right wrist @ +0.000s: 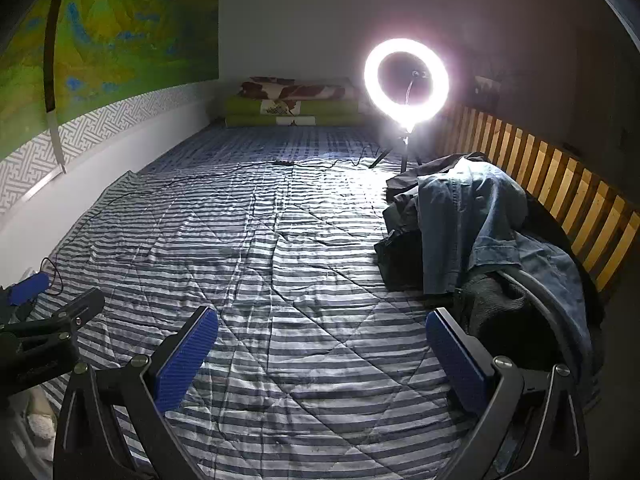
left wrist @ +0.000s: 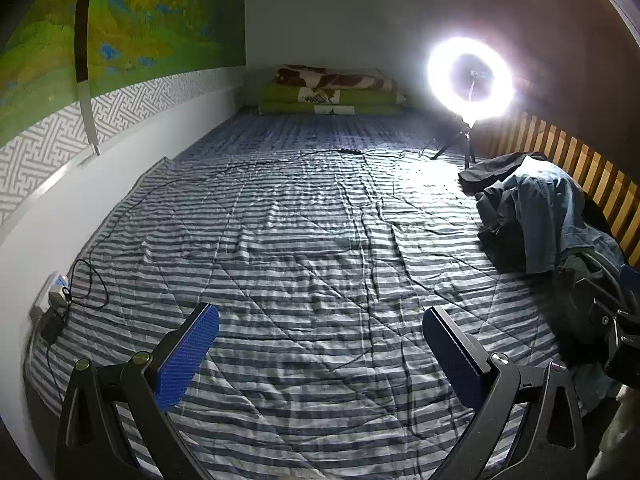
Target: Fold clothes
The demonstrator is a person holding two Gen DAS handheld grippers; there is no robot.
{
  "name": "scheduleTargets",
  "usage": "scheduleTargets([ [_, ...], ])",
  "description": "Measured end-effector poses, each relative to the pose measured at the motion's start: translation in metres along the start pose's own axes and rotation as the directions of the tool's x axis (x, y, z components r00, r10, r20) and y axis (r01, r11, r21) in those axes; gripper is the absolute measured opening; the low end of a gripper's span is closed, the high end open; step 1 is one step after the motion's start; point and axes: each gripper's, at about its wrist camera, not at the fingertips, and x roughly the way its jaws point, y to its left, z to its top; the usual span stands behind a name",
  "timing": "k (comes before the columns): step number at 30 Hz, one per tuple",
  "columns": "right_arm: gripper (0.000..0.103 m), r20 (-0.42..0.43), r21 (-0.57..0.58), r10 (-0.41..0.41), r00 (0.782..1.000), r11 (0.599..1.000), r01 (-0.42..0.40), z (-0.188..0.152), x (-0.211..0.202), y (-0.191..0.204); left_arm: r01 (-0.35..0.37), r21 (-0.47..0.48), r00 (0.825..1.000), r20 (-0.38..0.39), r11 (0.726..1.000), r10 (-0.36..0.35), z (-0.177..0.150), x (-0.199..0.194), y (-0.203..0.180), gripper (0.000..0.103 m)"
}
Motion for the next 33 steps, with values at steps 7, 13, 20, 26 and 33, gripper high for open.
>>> scheduleTargets([
  [7, 0.102, -0.014, 0.013, 0.000, 1.000, 1.000, 0.001, 0.001, 0.008, -0.001, 0.006, 0.012, 1.000, 0.005, 1.000, -0.006, 0.001, 0.006, -0.005, 0.103],
  [13, 0.102, -0.048, 0.036, 0.007, 0.999, 0.999, -0.005, 0.001, 0.016, -0.004, 0.025, 0.007, 1.000, 0.004, 1.000, -0.025, 0.005, 0.007, -0.005, 0.103],
  [20, 0.102, -0.067, 0.021, 0.020, 0.998, 1.000, -0.018, 0.000, 0.020, 0.003, 0.018, 0.012, 1.000, 0.014, 1.000, -0.018, 0.004, 0.004, -0.003, 0.103],
  [26, 0.102, -0.069, 0.003, 0.015, 0.998, 1.000, -0.015, -0.001, 0.019, 0.007, 0.019, 0.005, 1.000, 0.009, 1.000, -0.019, 0.004, 0.006, 0.000, 0.103],
  [33, 0.102, -0.063, 0.009, 0.004, 0.998, 1.000, -0.003, 0.001, 0.020, 0.003, 0.018, 0.015, 1.000, 0.006, 1.000, -0.018, 0.004, 0.008, -0.002, 0.103],
])
